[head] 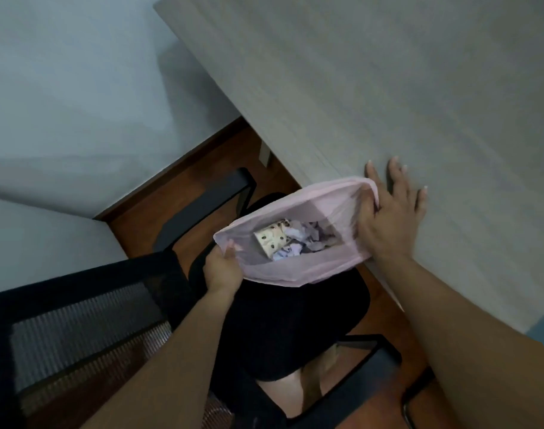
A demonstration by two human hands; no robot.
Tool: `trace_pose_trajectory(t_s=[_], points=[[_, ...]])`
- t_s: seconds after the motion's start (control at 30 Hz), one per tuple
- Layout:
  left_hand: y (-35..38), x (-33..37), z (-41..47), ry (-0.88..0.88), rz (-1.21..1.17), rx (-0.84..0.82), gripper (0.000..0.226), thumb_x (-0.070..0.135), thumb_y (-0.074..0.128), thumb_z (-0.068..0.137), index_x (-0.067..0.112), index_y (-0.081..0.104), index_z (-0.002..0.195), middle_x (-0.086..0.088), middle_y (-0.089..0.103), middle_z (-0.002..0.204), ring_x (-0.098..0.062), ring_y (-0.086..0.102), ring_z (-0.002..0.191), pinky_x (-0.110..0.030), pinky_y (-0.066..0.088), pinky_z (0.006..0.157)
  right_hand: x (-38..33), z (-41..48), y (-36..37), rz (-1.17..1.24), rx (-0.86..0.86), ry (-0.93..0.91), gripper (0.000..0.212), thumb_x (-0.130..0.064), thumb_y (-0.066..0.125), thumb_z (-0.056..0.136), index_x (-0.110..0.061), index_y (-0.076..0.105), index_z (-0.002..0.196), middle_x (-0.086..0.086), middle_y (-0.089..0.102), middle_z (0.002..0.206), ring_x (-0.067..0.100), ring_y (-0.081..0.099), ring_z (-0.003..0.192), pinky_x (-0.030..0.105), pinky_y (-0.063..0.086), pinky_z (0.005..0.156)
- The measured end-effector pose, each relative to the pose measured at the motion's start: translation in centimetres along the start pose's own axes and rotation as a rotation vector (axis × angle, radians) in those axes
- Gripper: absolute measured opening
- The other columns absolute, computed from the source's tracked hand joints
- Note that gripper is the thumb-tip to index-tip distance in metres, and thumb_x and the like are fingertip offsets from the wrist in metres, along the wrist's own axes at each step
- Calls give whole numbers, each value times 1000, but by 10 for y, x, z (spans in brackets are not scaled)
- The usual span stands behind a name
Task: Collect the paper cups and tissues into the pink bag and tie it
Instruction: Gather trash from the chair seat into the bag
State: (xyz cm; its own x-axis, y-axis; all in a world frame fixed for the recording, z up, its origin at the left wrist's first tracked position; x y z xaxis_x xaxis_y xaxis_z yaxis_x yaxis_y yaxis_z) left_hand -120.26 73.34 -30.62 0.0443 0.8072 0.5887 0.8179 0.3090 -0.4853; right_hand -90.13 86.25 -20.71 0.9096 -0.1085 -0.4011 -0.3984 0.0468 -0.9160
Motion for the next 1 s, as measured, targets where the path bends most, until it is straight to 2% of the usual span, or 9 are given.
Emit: trace_pose_trajectory(t_s=[0.1,0.2,0.3,0.37,0.43,0.6,0.73,0.87,1.0], points=[[-44,24,-30,60,5,94,47,53,57,109,11,80,106,-9,79,97,-30,73,92,-35,56,81,-1,3,-21,194,-162,43,50,-31,51,112,-21,58,160,12,38,177,30,30,166,51,8,137],[-94,47,-60,111,81,142,58,56,56,108,16,78,72,1,70,69,-18,65,67,-32,51,66,-5,-1,-55,304,-242,111,53,-37,48,106,-3,74,137,24,71,141,42,65,134,39,46,113],[-142,72,-96,131,60,179,75,60,57,106,8,59,52,2,58,54,-20,56,57,-34,42,58,-18,-15,-81,409,-269,192,31,-28,57,113,-9,81,110,6,78,100,35,75,107,34,48,83],[-170,93,-118,178,81,214,75,62,53,107,8,62,56,-3,62,60,-22,61,62,-32,41,56,-31,-23,-97,494,-256,224,29,-22,61,110,-22,77,86,-13,69,77,25,72,88,33,43,71],[-193,117,-138,213,96,235,77,66,46,108,5,70,67,-5,68,69,-22,65,67,-30,44,59,-48,-25,-113,560,-266,238,35,-26,61,106,-27,67,72,-17,61,61,8,59,69,32,45,67],[-223,187,-183,325,114,206,74,59,38,111,3,81,91,-14,77,91,-34,70,88,-42,56,82,-80,-8,-179,727,-226,277,39,-36,57,101,-9,57,73,-13,48,61,8,41,58,31,38,53],[-212,238,-210,397,75,147,65,53,47,109,-3,79,96,-20,76,93,-38,70,89,-41,52,75,-75,18,-242,827,-108,319,47,-49,57,98,-14,64,67,-19,56,51,-3,42,43,18,37,43],[-169,283,-229,482,43,40,64,53,50,108,-1,80,96,-11,72,85,-29,66,81,-34,46,65,-40,44,-293,905,10,407,50,-53,59,100,-15,71,70,-9,63,63,11,56,63,29,49,60],[-112,329,-255,581,65,-71,61,62,40,110,28,88,96,-2,80,95,-22,72,87,-35,54,78,4,61,-328,957,108,468,50,-50,60,107,-17,72,71,0,68,74,21,64,80,41,55,75]])
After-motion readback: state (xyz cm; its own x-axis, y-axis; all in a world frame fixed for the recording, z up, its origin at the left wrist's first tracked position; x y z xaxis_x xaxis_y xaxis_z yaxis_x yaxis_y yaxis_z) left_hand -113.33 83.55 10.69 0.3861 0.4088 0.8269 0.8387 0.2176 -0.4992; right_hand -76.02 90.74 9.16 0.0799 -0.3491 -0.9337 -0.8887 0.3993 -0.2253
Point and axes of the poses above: each hand's wrist, its own z-axis towards the middle knuckle, its own y-axis out of the palm, x = y × z, the point moved 3 cm from there along z, towards the middle knuckle
